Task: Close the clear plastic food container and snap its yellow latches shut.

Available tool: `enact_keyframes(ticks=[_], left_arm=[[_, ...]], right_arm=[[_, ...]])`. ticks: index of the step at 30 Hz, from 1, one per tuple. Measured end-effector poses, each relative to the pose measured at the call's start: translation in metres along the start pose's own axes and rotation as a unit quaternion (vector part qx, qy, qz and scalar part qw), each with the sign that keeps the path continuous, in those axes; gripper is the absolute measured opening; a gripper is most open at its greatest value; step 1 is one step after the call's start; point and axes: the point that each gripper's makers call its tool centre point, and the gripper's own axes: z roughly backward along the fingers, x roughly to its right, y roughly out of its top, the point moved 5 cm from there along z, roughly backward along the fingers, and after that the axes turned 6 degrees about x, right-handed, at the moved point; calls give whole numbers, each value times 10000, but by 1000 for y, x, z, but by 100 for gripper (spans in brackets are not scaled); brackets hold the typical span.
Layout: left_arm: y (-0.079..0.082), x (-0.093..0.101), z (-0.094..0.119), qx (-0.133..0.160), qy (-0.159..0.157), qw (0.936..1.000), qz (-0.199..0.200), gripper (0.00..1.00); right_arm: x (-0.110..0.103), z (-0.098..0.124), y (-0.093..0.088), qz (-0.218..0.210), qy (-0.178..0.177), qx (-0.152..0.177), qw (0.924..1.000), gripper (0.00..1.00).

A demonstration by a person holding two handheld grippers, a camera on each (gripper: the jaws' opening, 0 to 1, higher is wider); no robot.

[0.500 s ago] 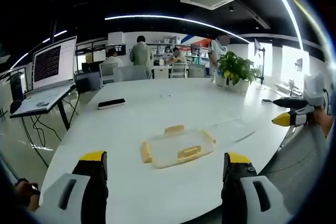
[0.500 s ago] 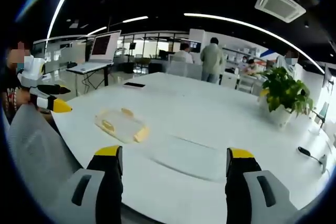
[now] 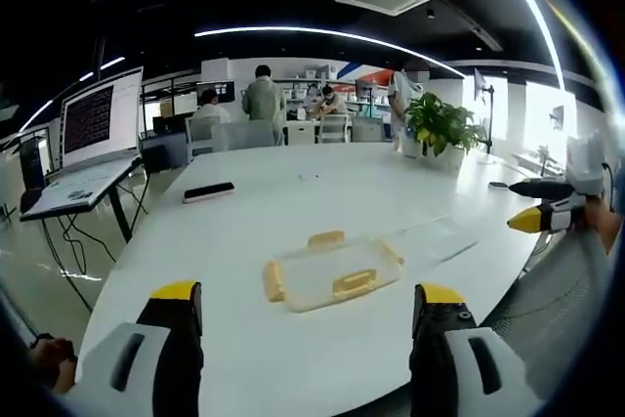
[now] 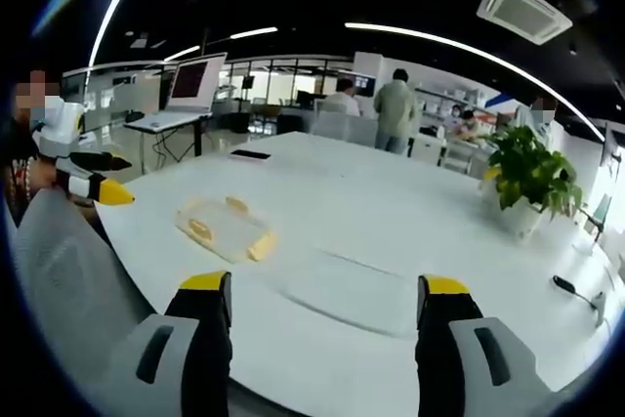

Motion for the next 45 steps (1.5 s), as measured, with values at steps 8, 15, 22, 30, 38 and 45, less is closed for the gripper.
enact_keyframes(ticks=[8, 15, 22, 30, 38, 45], left_arm=[[-3, -1, 0, -90, 31, 9999, -56, 84], [-3, -1, 0, -45, 15, 10000, -75, 84], [-4, -1, 0, -84, 5, 9999, -111, 84], [-6, 1, -1, -197, -91, 9997, -92, 84], [-9, 4, -1, -358, -222, 9991, -71, 88], [-7, 7, 0, -334, -413, 9985, -98, 91]], right_arm=[[0, 0, -1, 54, -1, -14, 10000, 72], [1, 1, 0, 35, -46, 39, 10000, 73], [2, 1, -1, 51, -97, 0, 9999, 72], [4, 0, -4, 88, -140, -165, 9997, 72], [3, -1, -7, 22, -23, -311, 9995, 74], [7, -1, -7, -235, 99, -401, 9989, 75]])
